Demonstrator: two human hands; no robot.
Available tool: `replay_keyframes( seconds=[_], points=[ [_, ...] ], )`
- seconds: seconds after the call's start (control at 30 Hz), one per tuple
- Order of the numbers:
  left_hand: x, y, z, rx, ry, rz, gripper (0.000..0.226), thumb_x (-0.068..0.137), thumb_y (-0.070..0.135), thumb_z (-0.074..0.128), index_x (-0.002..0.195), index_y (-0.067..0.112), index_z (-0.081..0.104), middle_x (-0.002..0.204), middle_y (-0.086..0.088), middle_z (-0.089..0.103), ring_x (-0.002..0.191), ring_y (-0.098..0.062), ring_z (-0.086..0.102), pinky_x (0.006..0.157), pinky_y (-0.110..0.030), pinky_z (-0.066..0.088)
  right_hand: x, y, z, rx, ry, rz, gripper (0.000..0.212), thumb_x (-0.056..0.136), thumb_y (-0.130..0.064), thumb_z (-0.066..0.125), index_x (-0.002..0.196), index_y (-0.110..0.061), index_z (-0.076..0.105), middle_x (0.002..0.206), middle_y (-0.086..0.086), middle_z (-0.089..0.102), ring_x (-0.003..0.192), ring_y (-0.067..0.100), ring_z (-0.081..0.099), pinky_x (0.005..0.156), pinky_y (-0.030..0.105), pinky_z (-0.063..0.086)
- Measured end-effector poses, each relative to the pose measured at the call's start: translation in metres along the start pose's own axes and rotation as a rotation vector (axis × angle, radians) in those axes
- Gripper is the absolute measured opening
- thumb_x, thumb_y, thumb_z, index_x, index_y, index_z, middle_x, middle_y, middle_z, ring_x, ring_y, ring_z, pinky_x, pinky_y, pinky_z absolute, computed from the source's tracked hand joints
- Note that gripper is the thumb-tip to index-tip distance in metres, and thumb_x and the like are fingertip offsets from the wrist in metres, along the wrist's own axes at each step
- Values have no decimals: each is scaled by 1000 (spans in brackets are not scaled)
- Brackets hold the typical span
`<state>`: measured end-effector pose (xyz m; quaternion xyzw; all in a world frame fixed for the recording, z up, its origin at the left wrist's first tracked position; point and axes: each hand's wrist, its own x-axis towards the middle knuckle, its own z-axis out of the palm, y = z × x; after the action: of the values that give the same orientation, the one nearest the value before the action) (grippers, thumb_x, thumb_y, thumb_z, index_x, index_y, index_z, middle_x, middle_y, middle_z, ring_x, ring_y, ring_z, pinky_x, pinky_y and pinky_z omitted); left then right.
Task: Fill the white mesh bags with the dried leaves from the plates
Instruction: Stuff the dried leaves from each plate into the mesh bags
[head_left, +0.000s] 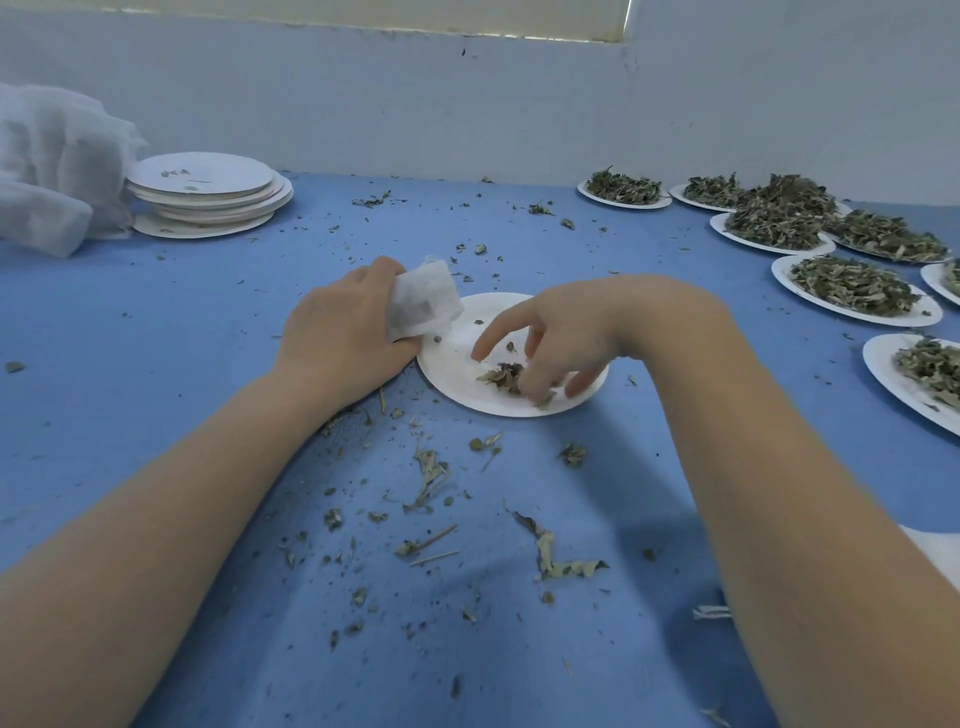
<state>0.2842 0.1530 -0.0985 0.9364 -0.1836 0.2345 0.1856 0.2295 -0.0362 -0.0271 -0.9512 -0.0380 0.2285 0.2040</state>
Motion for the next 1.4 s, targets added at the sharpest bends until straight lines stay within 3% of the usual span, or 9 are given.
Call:
replay_keyframes(
  seconds=[0.17, 0.37, 0.57, 0.73, 0.93, 1.03, 1.17, 1.27, 1.4],
  points=[
    [0, 1, -2, -7, 7, 3, 45, 79, 36, 64, 116, 16, 47, 107, -7, 60, 88, -34, 56, 67, -35, 43, 4, -5, 7, -77, 92, -22, 30, 72, -16, 67, 88, -41, 66, 100, -8, 66, 48, -1, 61, 45, 10, 38],
    [-1, 1, -2, -8, -6, 10, 46, 79, 36, 64, 116, 16, 47, 106, -8, 60, 88, -33, 56, 66, -34, 40, 9, -10, 14, -80, 229, -30, 16, 69, -12, 70, 76, -26, 75, 75, -7, 72, 58, -1, 64, 51, 14, 40],
    [-1, 1, -4, -1, -15, 12, 47, 78, 36, 65, 116, 16, 47, 106, -7, 59, 88, -33, 55, 66, -33, 40, 15, -17, 20, -127, 291, -10, 36, 68, -10, 72, 102, -1, 71, 104, 15, 69, 83, 16, 69, 63, 24, 38],
    [-1, 0, -5, -6, 11, 30, 49, 76, 36, 68, 115, 15, 48, 104, -7, 60, 85, -34, 56, 66, -34, 41, 3, 1, 1, 42, 447, -35, 14, 68, -4, 66, 75, -12, 77, 63, -3, 70, 55, 3, 61, 40, 6, 35],
    [-4, 5, -7, 48, 59, 147, 49, 73, 26, 70, 116, 12, 51, 103, -9, 63, 85, -32, 55, 68, -28, 26, 6, -8, 0, 108, 651, -197, 21, 71, -4, 63, 76, -18, 78, 57, -14, 64, 51, 4, 52, 36, 5, 30],
    [-3, 8, -7, -17, 47, 104, 52, 70, 24, 70, 117, 18, 49, 100, -5, 61, 84, -31, 54, 65, -29, 32, 13, -17, 7, 52, 701, -282, 20, 73, -4, 63, 79, -16, 78, 64, -4, 69, 51, 3, 47, 43, 8, 34],
    [-3, 6, -5, -189, 14, 37, 51, 70, 24, 70, 115, 25, 47, 89, 8, 55, 81, -22, 54, 65, -30, 42, 16, -25, 13, 158, 737, -418, 11, 81, -13, 69, 89, -18, 76, 88, -3, 73, 80, 9, 64, 70, 12, 47],
    [-4, 3, -6, -297, 37, 32, 41, 70, 23, 73, 101, 28, 48, 76, 16, 49, 76, -17, 53, 61, -28, 42, 13, -25, 15, 322, 640, -505, 19, 83, -11, 69, 97, -22, 75, 92, -10, 71, 90, 3, 65, 81, 12, 48],
    [-5, 3, -9, -383, 27, 75, 42, 66, 28, 80, 84, 34, 43, 72, 14, 51, 71, -14, 52, 60, -27, 42, 5, -22, 10, 198, 491, -529, 38, 82, 1, 60, 95, -33, 72, 95, -13, 72, 94, 5, 66, 87, 33, 53]
  ],
)
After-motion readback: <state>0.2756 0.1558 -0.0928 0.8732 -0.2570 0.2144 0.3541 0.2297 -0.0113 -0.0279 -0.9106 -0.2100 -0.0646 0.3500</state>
